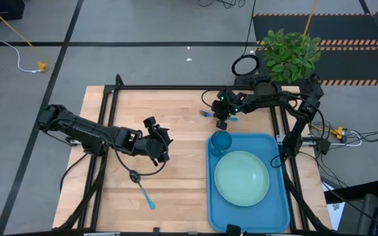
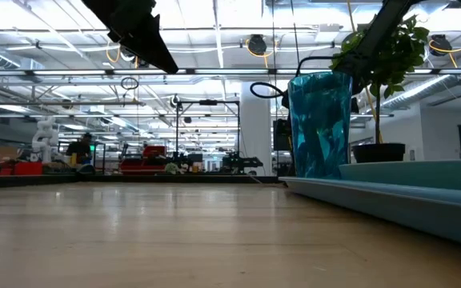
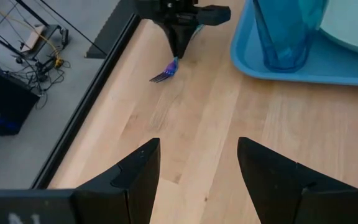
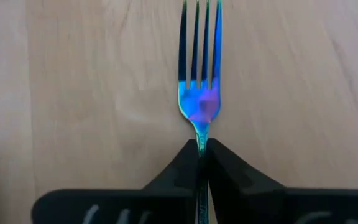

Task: Pick and place plate/cup/fork/spoon on tray
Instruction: Put the blue fork on the blue serving tray to the left of the green plate

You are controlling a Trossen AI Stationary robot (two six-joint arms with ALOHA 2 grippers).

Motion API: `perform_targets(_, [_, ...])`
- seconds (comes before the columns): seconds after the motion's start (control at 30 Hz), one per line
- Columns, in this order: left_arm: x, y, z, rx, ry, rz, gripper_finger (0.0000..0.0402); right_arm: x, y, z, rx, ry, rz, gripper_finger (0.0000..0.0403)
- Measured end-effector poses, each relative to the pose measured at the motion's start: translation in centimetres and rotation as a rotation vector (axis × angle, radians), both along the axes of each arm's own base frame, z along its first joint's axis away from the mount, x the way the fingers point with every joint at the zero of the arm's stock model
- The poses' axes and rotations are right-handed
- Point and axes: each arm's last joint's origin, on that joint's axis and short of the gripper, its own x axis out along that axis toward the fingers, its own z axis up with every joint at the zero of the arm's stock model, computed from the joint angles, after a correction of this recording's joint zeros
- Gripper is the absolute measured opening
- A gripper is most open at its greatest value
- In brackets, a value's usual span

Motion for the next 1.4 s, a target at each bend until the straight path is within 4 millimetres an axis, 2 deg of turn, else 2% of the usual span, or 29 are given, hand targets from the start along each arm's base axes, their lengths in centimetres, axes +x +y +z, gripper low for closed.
perform_targets(0.07, [0.0,0.0,0.0,-0.001,-0.001,0.001,0.0216,-0.4,0.3,0.9,0.005,-0.003,-0.021,0.0008])
perform_targets(0.17, [0.0,0.0,0.0,-0.004,-0.004,0.003,0.0216,-0.8,0.6,3.4,-0.031,-0.056,-0.037,0.0005])
perform_targets(0.3, [0.1,0.0,0.0,-0.006,-0.011,0.003,0.0216,-1.4,2.3,6.7,-0.105,-0.086,-0.050,0.0003])
perform_targets(0.53, [0.3,-0.1,0.3,-0.010,-0.040,-0.001,0.0216,-3.1,7.3,12.9,-0.219,-0.220,-0.032,0.0003])
perform_targets(0.7, [0.5,-0.1,0.4,-0.005,-0.061,-0.012,0.0216,-5.0,11.6,15.6,-0.230,-0.292,-0.008,0.0003])
perform_targets(0.83, [0.6,-0.2,0.5,-0.010,-0.075,-0.010,0.0216,-6.4,14.8,16.7,-0.210,-0.323,0.005,0.0003])
perform_targets(1.03, [0.5,-0.3,0.6,-0.025,-0.087,-0.004,0.0216,-7.6,19.1,17.3,-0.108,-0.372,0.068,0.0002])
perform_targets(1.4, [0.5,-1.6,0.8,-0.037,-0.120,-0.047,0.0216,-8.4,26.2,16.2,0.053,-0.372,0.155,0.0002])
